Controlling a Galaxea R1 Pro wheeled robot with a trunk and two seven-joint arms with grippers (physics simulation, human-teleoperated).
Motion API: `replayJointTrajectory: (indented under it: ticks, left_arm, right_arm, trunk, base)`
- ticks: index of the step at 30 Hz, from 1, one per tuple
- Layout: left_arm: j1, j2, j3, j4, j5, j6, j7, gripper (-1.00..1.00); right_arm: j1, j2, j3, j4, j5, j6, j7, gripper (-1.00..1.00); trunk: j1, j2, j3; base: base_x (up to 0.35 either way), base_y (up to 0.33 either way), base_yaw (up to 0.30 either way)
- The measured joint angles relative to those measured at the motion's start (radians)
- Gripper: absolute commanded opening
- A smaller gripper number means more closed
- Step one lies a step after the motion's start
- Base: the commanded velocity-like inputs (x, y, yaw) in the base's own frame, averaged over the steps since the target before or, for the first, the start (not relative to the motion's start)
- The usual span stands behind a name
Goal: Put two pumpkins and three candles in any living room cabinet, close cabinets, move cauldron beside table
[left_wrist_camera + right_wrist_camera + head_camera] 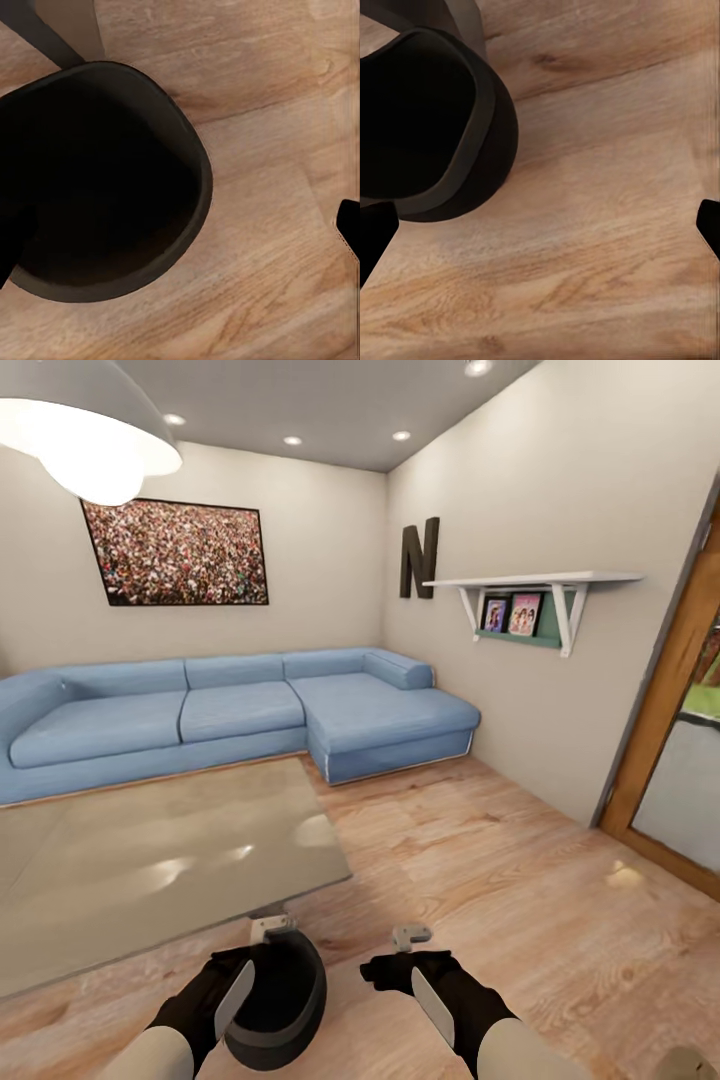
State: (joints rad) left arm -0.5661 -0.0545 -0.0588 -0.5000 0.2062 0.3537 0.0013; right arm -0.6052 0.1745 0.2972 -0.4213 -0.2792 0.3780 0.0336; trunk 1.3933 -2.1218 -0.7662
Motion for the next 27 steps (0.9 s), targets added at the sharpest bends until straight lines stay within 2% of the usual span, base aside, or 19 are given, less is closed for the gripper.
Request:
replayJointTrajectory:
  ticks: [8,27]
  left_arm:
    - [0.0,0.0,0.0,-0.001,0.0,0.0,0.0,1.0]
    - [0.0,0.0,-0.001,-0.001,0.0,0.0,-0.003,1.0]
  right_arm:
    - [0.0,0.0,0.0,0.0,0.0,0.0,0.0,1.0]
    - [0.0,0.0,-0.001,0.0,0.0,0.0,0.0,1.0]
  trunk:
    - [-0.03,0.056,0.032]
    - [-0.103,0.189,0.109]
  base:
    - [-0.052,0.0,-0.25]
    - [-0.314,0.0,-0.25]
